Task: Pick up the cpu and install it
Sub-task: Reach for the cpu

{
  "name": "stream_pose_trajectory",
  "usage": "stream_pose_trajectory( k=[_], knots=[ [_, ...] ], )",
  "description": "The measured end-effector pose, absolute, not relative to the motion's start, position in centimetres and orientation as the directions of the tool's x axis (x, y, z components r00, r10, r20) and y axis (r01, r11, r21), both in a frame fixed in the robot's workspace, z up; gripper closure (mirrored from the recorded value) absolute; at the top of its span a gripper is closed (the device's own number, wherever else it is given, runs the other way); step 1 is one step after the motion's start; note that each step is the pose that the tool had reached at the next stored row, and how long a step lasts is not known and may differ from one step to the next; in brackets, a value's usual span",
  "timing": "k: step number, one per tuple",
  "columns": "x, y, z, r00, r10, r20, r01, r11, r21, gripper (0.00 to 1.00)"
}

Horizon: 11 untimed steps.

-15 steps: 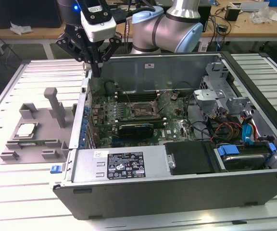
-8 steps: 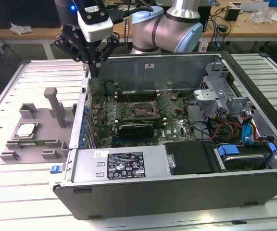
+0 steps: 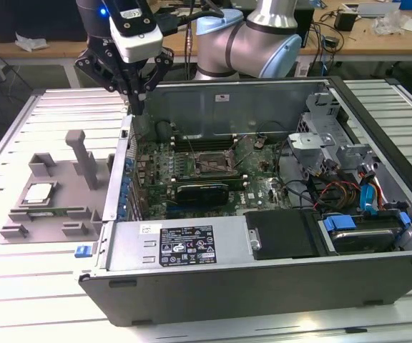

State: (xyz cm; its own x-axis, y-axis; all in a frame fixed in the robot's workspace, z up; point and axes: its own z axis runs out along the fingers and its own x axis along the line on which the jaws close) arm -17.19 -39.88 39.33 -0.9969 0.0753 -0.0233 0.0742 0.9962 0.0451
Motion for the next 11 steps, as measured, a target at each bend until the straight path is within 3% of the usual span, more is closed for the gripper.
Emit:
stream_pose_trajectory(
  k=[11],
  knots=[
    [-19.7,-39.9,39.3,-0.997,0.075,-0.024,0.074,0.996,0.045,0.89]
  ],
)
